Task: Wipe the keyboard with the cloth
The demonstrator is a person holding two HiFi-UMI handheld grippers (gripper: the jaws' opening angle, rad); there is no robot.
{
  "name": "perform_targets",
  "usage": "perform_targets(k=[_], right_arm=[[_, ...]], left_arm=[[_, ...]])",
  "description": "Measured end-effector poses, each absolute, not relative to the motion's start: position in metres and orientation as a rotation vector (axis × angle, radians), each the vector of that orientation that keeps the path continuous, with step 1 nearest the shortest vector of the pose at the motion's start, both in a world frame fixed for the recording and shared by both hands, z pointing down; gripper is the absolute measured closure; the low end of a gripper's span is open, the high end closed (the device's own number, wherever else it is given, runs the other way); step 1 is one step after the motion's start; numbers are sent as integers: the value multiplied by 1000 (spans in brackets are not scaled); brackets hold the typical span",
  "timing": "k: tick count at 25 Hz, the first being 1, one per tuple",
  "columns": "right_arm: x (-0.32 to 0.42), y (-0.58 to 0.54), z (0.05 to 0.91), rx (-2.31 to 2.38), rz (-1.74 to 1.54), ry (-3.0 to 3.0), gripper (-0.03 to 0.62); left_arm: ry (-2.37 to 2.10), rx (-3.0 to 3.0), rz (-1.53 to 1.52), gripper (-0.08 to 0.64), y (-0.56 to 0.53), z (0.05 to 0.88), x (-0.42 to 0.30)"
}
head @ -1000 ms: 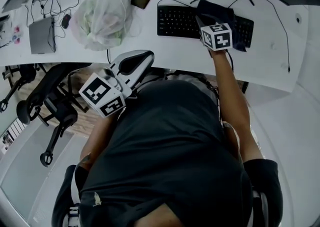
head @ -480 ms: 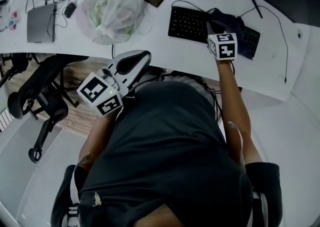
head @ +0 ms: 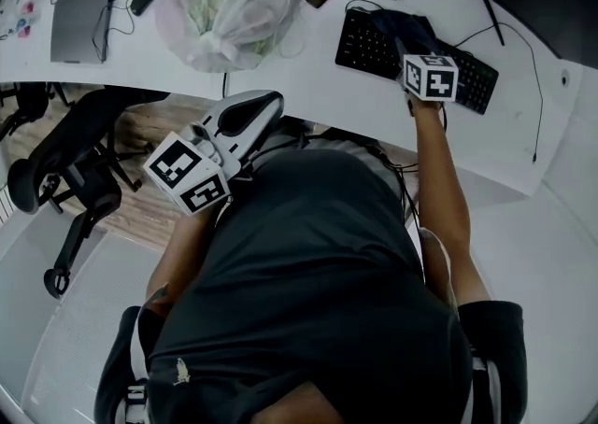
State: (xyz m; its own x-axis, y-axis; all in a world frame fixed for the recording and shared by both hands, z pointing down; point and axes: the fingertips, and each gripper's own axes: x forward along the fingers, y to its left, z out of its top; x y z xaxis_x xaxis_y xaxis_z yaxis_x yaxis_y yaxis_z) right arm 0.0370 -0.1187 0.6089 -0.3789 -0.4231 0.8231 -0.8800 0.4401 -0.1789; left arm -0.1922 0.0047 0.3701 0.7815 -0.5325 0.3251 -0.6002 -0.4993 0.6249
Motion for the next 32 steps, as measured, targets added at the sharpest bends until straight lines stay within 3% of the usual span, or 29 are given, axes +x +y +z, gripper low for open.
perform_targets(k=[2,4,10,12,14,19,21,28,32], right_arm=[[94,-110,605,1250,855,-1847,574],[104,-103,601,1296,842,-1794,574],[-87,-70,611,830,848,-2119,574],[-105,-65,620,786,862,-2128,574],[-80,-63,622,837,876,-2102,574],[69,-49,617,1173,913,-1880,574],[81,-45,610,1231,894,-1821,574],[-120,-33,611,727,892,-2153,574],[-94,-30,628,730,1041,-2116,574]], left_arm=[[-835,2211,102,555,6,370,-199],[-832,2208,91,555,5,371,-205],[-779,2231,109,555,6,369,-199],[-763,2254,132,555,6,368,-196],[-759,2264,150,555,9,367,-196],[-757,2247,132,555,7,369,-202],[-750,2243,127,555,7,370,-201],[-673,2287,192,555,11,368,-170],[-684,2285,217,555,14,369,-162]])
